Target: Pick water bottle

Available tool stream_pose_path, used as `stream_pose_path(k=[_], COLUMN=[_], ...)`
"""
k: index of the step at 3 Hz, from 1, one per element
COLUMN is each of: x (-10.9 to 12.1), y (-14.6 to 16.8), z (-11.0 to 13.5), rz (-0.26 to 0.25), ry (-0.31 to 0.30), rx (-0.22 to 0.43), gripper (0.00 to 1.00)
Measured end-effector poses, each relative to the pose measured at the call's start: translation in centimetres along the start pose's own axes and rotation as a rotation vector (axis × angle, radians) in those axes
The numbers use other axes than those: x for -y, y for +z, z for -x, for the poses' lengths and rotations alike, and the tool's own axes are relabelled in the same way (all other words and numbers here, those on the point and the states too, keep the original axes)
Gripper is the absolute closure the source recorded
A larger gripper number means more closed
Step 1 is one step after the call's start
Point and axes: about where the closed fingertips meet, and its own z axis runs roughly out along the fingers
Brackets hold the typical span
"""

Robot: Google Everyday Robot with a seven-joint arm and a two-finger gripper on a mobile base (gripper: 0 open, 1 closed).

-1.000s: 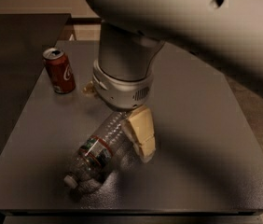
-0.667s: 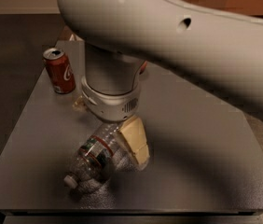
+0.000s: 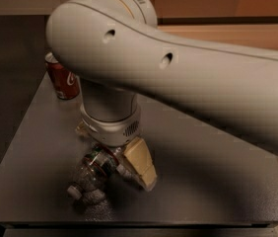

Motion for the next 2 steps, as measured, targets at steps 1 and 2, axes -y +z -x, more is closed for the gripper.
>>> stream_pose_path(k=[1, 2], x=[-0.24, -0.19], y=[0.69, 0.75], z=[0.04, 0.01], rz=[0.012, 0.013], ry=[-0.001, 0.007], rx=[-0.015, -0.023], gripper=[0.19, 0.42])
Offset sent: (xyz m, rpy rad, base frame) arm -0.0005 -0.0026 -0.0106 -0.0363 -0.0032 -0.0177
